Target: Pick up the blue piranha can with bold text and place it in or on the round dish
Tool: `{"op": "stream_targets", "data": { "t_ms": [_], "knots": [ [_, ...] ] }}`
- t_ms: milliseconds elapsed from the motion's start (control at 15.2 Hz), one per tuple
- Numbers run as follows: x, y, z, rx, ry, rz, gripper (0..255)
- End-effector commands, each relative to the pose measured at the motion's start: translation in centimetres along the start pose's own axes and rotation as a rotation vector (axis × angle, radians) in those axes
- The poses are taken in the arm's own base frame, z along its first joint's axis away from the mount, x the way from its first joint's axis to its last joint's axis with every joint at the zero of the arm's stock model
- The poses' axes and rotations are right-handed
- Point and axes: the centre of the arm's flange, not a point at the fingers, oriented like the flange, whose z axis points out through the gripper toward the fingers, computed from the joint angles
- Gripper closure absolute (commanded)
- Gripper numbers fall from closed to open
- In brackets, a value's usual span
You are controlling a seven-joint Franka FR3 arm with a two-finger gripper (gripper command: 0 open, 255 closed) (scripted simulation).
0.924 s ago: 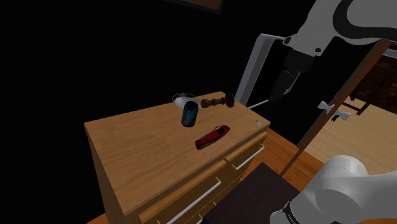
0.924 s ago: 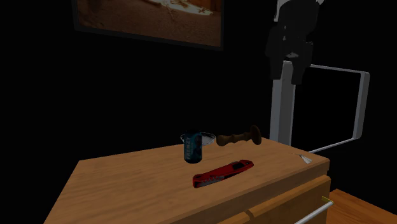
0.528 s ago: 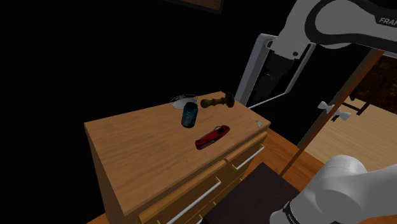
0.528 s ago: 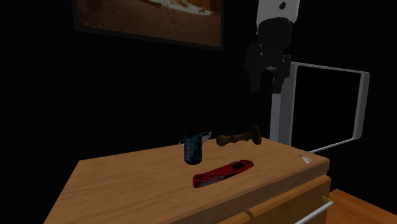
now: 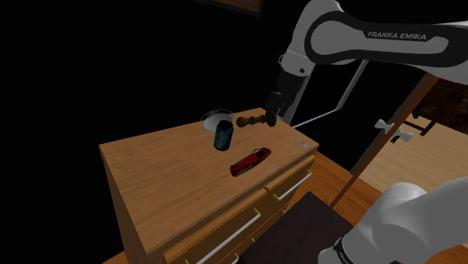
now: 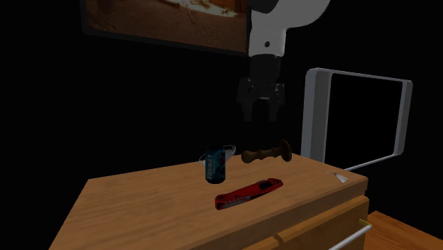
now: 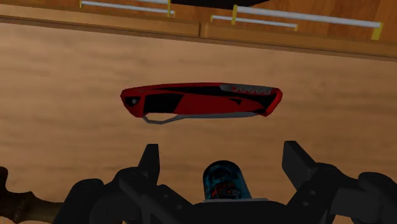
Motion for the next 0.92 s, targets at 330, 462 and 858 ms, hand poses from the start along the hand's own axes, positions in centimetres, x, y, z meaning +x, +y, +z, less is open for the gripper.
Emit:
{"op": "stream_targets", "data": {
  "t_ms": [330, 462, 858],
  "knots": [
    [8.2, -2.1, 4.8, -0.024, -0.010, -0.003, 0],
    [10.5, -2.7, 6.2, -0.031, -0.014, -0.003, 0],
    [17.1, -4.2, 10.3, -0.051, -0.024, -0.005, 0]
  ]
}}
